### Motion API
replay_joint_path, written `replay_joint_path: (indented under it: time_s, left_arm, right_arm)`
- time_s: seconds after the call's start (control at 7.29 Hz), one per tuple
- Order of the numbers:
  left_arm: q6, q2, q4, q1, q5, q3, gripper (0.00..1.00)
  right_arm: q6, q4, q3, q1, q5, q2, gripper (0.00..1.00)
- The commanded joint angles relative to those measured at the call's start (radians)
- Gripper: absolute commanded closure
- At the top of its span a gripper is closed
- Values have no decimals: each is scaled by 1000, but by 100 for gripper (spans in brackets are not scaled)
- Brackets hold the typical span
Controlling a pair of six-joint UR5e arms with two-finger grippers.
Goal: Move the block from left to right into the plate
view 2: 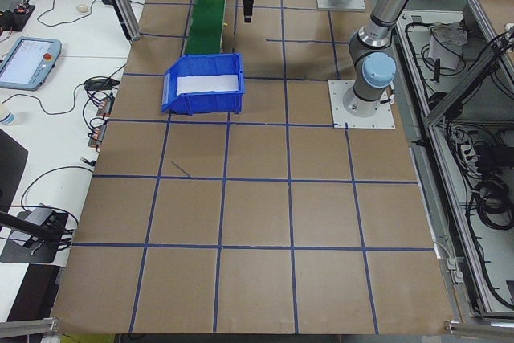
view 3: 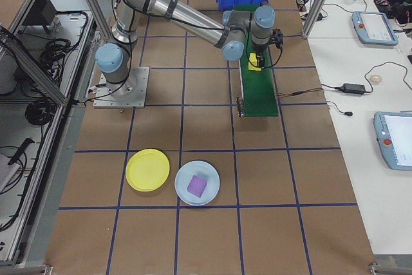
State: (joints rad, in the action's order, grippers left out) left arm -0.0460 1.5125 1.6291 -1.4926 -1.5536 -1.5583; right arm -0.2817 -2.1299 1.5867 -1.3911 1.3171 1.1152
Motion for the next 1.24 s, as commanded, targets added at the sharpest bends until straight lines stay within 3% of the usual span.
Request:
replay_joint_path:
  time_s: [0.0,0.14,0.27,0.41,0.69,0.82,1.1]
  left_arm:
    - [0,0,0,0,0,0,0]
    - [0,0,0,0,0,1,0]
    - [0,0,0,0,0,1,0]
    - [0,0,0,0,0,0,0]
    - [0,0,0,0,0,1,0]
    - [0,0,0,0,0,1,0]
    - [0,0,0,0,0,1,0]
  right_arm:
    - [-7,-8,-1,0,-2,-14,0]
    - [-14,-13,9,1,5,-17,4]
    - [-95,-46,21,1,80,-30,29]
    - [-281,-47,21,6,258,-20,45]
    - [-495,-42,19,91,297,43,47]
    - [-662,-21,39,153,344,93,47]
    - [-918,59,142,403,375,202,47]
